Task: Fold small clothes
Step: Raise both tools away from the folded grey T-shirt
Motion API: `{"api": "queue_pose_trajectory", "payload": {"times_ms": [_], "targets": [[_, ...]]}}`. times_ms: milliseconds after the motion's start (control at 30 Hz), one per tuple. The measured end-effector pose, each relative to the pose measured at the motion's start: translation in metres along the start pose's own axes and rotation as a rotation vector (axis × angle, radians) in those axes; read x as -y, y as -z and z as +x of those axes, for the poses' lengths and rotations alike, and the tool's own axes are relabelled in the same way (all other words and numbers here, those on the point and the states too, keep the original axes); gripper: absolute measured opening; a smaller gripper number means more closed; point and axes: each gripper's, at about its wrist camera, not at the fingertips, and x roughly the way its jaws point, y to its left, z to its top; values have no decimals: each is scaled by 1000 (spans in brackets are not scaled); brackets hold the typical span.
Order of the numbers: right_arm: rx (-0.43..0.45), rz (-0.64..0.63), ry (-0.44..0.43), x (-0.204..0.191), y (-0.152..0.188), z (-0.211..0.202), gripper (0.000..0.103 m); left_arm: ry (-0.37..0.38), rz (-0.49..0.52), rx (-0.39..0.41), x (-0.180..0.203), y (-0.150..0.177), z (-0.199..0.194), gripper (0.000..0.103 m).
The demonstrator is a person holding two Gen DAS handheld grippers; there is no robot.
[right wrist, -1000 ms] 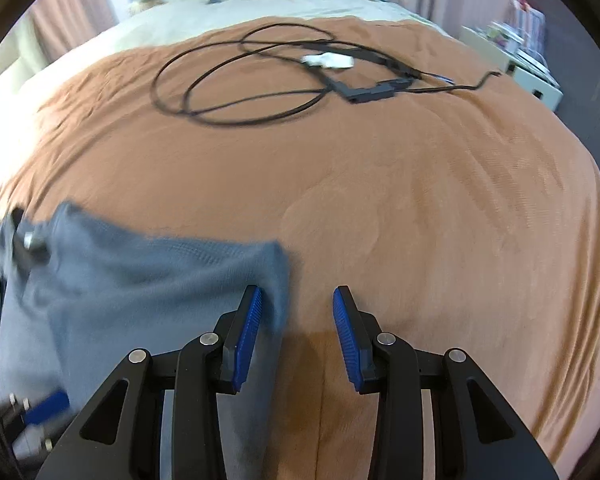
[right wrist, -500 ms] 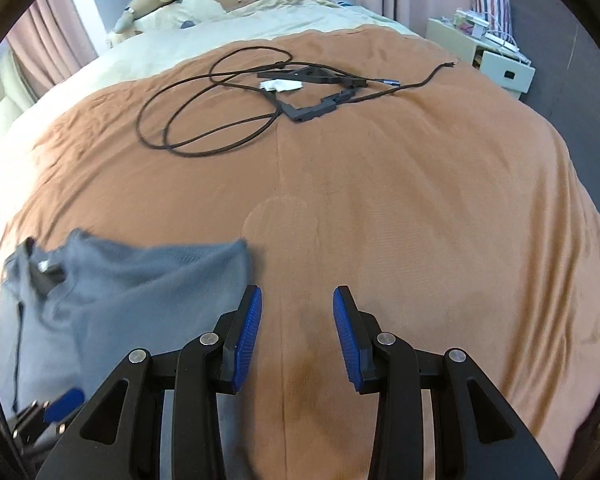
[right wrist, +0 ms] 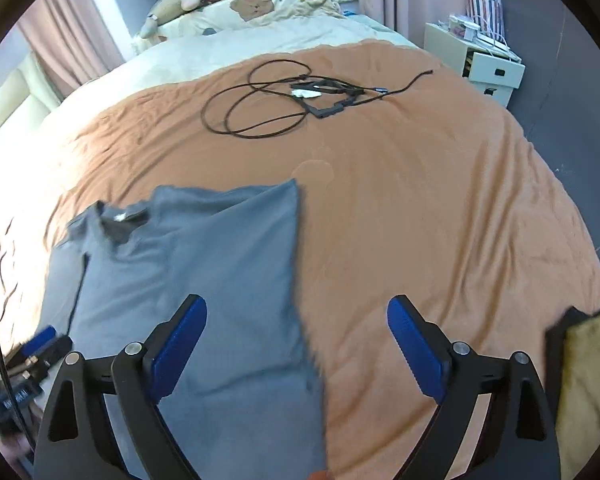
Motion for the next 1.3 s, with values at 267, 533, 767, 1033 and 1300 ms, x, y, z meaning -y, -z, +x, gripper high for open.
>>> {"api": "queue_pose_trajectory", "payload": {"times_ms": [267,533,767,1033,1300], "targets": [[33,-51,7,-23,42,-70,92,-33,-17,44,-33,25,-76,97],[90,-64,2,-30,95,-113,92,-59,-36,93,-75,61,-134,97],[99,-78,-11,-31,136,-136,92,-81,-83,125,-115,94,-174,97],[100,-89,-27,-27,174,-160,92,-97,-88,168,-147,137,-215,97],[118,-86,-46,-14,214,-186,92,-95,-126,161,-182,188,-239,97]]}}
